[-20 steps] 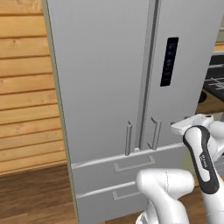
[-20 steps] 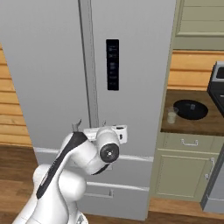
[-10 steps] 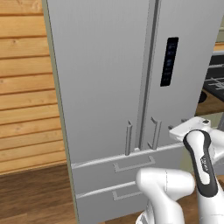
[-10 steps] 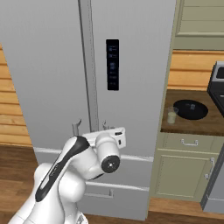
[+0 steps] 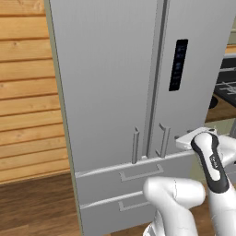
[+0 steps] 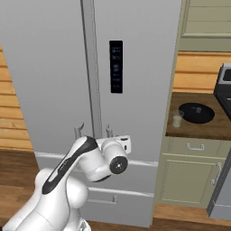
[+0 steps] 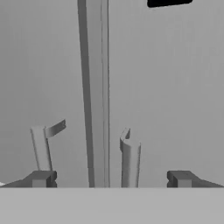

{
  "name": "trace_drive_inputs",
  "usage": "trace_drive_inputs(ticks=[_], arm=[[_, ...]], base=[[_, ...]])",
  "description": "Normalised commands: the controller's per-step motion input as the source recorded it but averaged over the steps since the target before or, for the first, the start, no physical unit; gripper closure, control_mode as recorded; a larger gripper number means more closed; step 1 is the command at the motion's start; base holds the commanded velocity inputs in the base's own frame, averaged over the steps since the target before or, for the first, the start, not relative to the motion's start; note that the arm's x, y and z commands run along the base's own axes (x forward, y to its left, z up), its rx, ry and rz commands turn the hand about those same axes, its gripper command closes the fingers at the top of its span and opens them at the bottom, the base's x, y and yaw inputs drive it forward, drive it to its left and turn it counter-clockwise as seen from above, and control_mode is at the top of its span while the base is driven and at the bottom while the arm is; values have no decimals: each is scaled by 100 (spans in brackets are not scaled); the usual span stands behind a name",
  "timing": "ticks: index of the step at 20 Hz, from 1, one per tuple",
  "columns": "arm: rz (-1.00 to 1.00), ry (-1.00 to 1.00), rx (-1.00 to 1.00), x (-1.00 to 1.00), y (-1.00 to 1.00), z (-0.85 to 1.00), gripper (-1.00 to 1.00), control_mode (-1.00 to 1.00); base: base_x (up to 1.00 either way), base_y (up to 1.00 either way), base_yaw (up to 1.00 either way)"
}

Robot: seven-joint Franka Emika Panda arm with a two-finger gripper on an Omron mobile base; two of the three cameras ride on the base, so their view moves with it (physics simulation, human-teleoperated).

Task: Grab a lemon wedge from the fridge and one ice cube from the ice bowl, and put them in the glass of lemonade.

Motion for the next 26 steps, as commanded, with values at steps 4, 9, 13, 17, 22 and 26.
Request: trace_drive_inputs(ticks=[4, 9, 13, 17, 22, 26], arm=[[1, 0, 7, 15, 18, -59, -100, -100], [0, 0, 8, 39, 13, -26, -100, -100], [0, 1, 6, 41, 28, -29, -100, -100], [0, 3, 2, 30, 26, -31, -100, -100], [0, 0, 0, 34, 17, -28, -100, -100], [0, 0, 0, 33, -1, -13, -100, -100]], base=[[0, 0, 0], [0, 0, 0], [0, 0, 0], [0, 0, 0], [0, 0, 0], [0, 0, 0]])
